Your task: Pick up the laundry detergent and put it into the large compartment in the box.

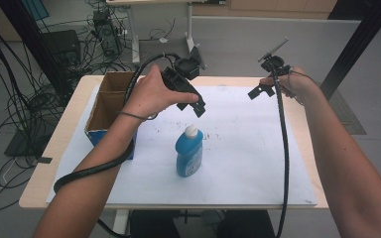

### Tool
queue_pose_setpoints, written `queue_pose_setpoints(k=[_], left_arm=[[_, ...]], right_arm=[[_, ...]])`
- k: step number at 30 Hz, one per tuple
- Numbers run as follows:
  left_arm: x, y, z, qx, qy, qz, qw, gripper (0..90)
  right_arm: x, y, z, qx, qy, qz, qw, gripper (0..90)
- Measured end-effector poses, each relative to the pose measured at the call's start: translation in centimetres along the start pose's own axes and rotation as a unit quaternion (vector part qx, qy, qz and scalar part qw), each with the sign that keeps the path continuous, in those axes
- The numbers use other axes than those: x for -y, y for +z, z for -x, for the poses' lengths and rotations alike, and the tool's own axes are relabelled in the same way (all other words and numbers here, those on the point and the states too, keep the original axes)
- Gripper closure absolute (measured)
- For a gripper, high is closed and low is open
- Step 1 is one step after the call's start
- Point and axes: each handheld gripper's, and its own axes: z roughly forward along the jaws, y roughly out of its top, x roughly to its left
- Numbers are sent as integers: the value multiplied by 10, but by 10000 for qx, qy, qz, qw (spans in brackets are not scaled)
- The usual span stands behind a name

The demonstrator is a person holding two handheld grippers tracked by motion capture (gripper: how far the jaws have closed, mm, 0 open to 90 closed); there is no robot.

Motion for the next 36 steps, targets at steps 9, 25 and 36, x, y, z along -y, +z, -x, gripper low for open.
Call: queue_pose_setpoints(k=[9,25,36], left_arm=[[12,-1,12,18,55,71,10000,95],[22,14,22,44,135,-60,9999,93],[24,26,27,-17,163,-141,9998,89]], right_arm=[[1,0,1,17,26,-17,10000,61],[-1,1,-2,23,-30,-33,10000,64],[0,-1,-2,32,-19,-16,10000,64]])
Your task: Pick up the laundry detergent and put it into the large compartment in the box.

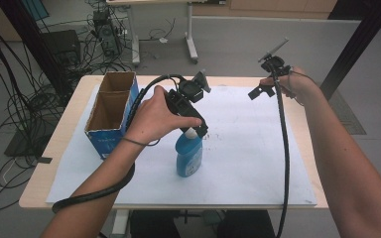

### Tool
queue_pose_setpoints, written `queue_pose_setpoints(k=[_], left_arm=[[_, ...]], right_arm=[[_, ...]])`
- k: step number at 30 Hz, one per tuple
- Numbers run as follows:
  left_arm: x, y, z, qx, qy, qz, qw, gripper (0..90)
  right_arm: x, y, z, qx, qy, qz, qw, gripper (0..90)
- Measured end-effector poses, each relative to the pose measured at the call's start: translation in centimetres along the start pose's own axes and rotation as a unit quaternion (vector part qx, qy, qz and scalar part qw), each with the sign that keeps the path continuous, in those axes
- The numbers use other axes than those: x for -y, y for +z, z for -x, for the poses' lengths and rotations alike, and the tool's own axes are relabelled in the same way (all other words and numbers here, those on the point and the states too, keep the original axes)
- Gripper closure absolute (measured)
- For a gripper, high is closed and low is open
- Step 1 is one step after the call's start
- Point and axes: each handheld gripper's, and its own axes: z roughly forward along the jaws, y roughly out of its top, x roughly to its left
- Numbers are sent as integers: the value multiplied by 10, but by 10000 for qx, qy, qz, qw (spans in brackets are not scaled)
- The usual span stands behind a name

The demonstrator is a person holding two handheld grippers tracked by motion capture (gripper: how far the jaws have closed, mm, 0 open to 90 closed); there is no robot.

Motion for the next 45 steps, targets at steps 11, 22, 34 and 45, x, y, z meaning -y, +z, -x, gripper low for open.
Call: queue_pose_setpoints(k=[11,22,34,45], left_arm=[[1,11,2,-8,-5,-31,10000,89],[5,22,2,-54,-48,-62,10000,87],[6,29,2,-113,-42,-66,9999,88],[9,38,3,-163,-72,-103,9998,86]], right_arm=[[0,0,-1,4,-34,-1,10000,64],[0,1,-1,-25,-24,7,10000,64],[0,2,-1,-57,-39,-4,10000,65],[0,2,-1,-60,-35,28,10000,63]])
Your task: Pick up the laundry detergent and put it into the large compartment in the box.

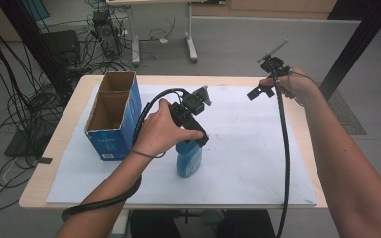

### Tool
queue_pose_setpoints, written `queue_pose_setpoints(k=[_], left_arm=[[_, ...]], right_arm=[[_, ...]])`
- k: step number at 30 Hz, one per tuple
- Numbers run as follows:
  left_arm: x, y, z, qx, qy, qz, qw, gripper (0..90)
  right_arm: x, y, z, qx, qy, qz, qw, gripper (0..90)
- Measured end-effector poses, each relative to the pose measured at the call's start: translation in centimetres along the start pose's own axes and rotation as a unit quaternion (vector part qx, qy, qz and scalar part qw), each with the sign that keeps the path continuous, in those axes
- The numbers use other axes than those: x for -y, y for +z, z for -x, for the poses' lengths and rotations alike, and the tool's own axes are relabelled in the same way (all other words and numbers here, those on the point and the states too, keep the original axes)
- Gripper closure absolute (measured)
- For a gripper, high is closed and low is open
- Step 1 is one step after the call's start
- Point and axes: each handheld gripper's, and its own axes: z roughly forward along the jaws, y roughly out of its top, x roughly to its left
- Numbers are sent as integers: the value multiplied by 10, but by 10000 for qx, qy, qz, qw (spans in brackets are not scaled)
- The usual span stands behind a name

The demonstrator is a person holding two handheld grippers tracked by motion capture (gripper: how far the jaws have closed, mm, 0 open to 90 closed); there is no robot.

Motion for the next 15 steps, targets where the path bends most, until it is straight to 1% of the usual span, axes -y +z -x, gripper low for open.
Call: queue_pose_setpoints(k=[4,15], left_arm=[[1,2,0,-59,2,-21,10000,87],[4,10,3,-75,-42,-18,10000,87]], right_arm=[[0,0,0,-6,18,-1,10000,63],[0,0,-2,-8,11,-6,10000,63]])
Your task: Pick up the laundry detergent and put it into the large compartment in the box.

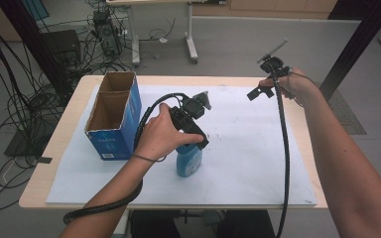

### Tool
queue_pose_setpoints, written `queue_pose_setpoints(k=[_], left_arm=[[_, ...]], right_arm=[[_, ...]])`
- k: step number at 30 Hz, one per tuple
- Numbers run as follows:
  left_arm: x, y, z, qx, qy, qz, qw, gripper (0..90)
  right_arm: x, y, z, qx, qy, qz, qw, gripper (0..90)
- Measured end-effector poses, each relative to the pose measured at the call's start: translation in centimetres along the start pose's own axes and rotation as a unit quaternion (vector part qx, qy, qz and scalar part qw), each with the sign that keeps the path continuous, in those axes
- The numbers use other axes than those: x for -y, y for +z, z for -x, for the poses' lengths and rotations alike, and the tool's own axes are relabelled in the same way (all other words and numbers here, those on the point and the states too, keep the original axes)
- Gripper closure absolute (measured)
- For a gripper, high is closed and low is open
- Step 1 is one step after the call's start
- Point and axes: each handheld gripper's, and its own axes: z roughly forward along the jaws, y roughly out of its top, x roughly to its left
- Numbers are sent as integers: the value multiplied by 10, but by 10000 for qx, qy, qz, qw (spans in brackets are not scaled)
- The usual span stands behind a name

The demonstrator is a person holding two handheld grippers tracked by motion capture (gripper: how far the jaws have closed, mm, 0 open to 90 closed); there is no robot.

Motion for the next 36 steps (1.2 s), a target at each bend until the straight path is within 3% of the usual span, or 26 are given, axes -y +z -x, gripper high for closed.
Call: queue_pose_setpoints(k=[36], left_arm=[[6,17,5,-31,-30,-85,10000,85]], right_arm=[[4,4,2,-10,-6,-38,10000,65]])
